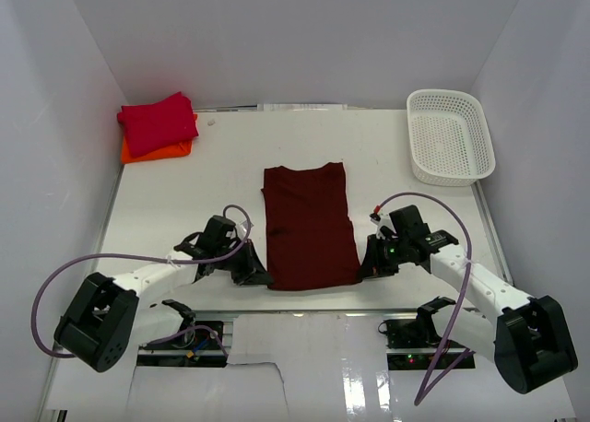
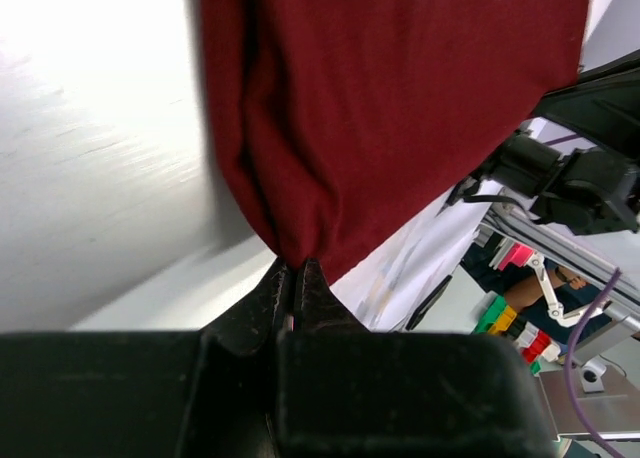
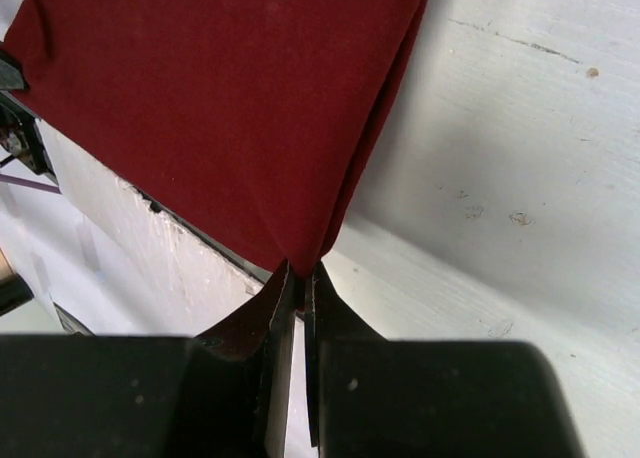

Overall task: Fold and stack the t-shirts
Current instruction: Grab one side of the 2/3 rectangular tshirt with both arms, then fold the long partially folded tshirt into a neat square

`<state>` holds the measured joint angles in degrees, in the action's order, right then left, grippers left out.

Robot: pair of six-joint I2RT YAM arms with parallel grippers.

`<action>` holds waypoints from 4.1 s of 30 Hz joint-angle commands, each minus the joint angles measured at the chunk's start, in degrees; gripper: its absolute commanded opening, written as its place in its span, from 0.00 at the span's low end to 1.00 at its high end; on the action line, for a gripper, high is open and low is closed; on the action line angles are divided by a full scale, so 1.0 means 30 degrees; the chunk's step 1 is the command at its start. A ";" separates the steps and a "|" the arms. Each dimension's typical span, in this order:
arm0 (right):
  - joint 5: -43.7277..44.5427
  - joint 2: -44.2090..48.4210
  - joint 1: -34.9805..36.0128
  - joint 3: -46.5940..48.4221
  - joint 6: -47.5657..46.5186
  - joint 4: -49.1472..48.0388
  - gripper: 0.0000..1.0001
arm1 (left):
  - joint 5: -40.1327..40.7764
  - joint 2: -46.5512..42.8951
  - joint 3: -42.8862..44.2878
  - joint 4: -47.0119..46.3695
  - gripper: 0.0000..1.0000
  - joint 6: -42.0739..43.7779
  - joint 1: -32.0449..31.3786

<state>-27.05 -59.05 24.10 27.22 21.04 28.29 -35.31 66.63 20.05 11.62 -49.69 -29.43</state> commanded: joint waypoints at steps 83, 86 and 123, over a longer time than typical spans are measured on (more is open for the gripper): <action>0.0080 -1.3539 -0.2320 2.0016 -0.3555 0.3077 0.08 | -0.1003 1.0338 1.8713 0.2866 0.00 0.2033 0.5415; 0.0110 -1.3920 -0.2349 2.0719 -0.3555 0.3341 0.08 | -0.0974 1.0631 1.9212 0.3099 0.00 0.2033 0.5503; -0.0974 -2.3644 -0.3666 3.0884 -0.3204 0.3548 0.08 | -0.0916 1.8218 2.4661 0.1782 0.00 0.0890 0.7232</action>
<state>-28.36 -128.11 13.80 115.96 11.38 40.18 -37.93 120.68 91.57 17.54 -46.61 -8.03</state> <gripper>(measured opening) 0.088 0.074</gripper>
